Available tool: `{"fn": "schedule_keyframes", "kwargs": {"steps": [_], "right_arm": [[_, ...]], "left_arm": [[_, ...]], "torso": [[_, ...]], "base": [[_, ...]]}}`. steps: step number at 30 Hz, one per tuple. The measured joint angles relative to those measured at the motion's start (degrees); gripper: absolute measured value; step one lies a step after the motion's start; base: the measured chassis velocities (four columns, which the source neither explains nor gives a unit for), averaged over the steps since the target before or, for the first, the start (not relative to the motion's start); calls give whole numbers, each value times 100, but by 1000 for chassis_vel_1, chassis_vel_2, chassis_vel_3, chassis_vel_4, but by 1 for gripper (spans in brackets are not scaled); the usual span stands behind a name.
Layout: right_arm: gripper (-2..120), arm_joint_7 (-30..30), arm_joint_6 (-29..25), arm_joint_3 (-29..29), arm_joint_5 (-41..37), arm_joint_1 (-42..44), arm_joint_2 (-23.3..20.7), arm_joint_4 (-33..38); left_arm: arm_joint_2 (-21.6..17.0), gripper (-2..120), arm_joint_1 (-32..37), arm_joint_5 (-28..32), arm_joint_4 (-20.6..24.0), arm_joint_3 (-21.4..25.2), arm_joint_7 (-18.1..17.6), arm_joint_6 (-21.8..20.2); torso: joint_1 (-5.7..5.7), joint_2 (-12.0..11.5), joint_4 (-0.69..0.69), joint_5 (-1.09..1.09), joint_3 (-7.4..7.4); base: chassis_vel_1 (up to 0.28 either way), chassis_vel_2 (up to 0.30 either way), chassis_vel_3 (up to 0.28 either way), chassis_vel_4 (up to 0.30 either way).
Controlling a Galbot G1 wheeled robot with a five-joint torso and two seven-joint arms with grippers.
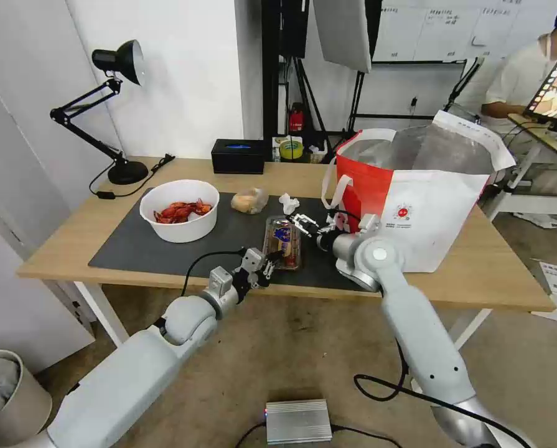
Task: Pick up the trash from the table and place it into the takeout bag.
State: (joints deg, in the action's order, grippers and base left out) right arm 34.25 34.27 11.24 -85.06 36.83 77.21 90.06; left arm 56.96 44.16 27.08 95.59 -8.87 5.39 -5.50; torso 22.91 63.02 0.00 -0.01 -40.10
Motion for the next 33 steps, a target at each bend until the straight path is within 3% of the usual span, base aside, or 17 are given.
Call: {"fn": "schedule_keyframes", "kwargs": {"steps": [33], "right_arm": [[100,51,121,-189,295,-346,466,-490]], "left_arm": [[-99,0,-67,166,52,-15,-62,7]], "torso": [[0,0,0,0,0]], "base": [[0,0,0,0]]}}
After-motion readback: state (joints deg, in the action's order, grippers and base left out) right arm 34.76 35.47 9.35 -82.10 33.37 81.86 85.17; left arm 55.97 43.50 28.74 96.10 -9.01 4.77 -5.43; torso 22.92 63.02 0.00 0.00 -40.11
